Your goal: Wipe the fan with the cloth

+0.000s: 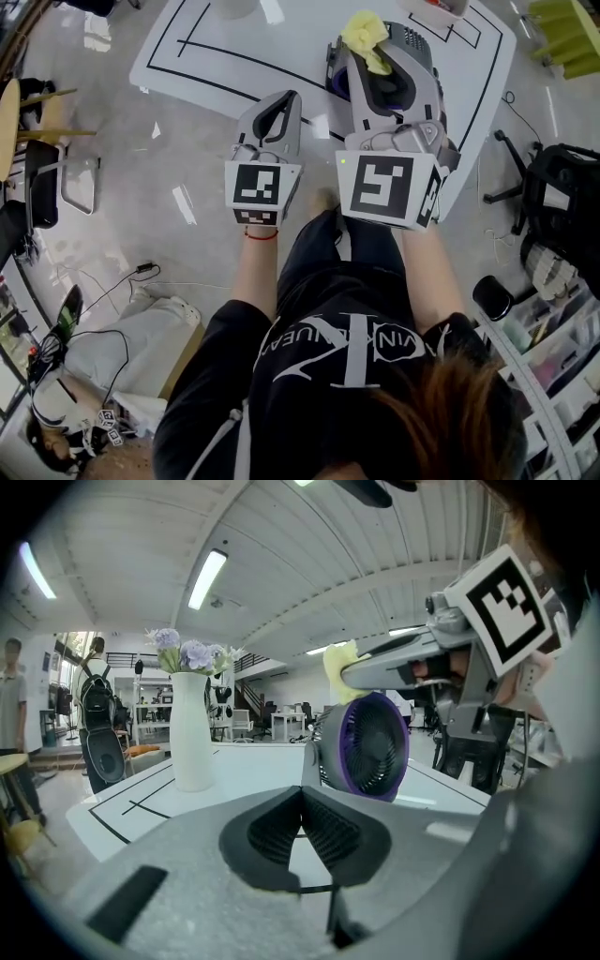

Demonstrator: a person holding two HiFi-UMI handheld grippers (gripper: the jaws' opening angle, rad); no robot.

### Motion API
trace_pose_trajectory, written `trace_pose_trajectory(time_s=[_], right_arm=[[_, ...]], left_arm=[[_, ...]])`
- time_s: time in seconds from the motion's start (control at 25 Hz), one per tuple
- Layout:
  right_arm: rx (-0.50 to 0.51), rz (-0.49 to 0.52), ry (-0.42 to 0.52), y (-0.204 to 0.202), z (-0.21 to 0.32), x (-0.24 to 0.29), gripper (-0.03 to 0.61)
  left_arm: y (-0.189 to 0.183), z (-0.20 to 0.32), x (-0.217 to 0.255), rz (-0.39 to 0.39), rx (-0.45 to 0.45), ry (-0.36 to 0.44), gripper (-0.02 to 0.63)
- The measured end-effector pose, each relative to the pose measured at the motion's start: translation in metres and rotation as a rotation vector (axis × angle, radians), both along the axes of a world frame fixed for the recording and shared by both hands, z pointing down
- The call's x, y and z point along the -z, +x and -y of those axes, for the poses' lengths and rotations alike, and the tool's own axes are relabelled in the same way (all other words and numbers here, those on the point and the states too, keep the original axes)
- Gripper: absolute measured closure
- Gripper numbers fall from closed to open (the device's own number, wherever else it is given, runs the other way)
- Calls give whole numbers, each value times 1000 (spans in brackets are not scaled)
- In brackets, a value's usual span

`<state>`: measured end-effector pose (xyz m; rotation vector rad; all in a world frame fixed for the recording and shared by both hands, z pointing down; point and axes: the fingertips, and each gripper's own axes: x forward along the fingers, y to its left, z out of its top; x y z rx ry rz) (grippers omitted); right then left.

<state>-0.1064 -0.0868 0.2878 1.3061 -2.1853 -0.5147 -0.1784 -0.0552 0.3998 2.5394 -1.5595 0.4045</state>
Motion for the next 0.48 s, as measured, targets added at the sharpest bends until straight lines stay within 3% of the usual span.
trace_pose_trajectory(time_s=[0.48], right_arm=[[11, 66, -58, 58, 12, 5, 505]], left_arm=[[10, 11, 25, 13, 125, 38, 603]])
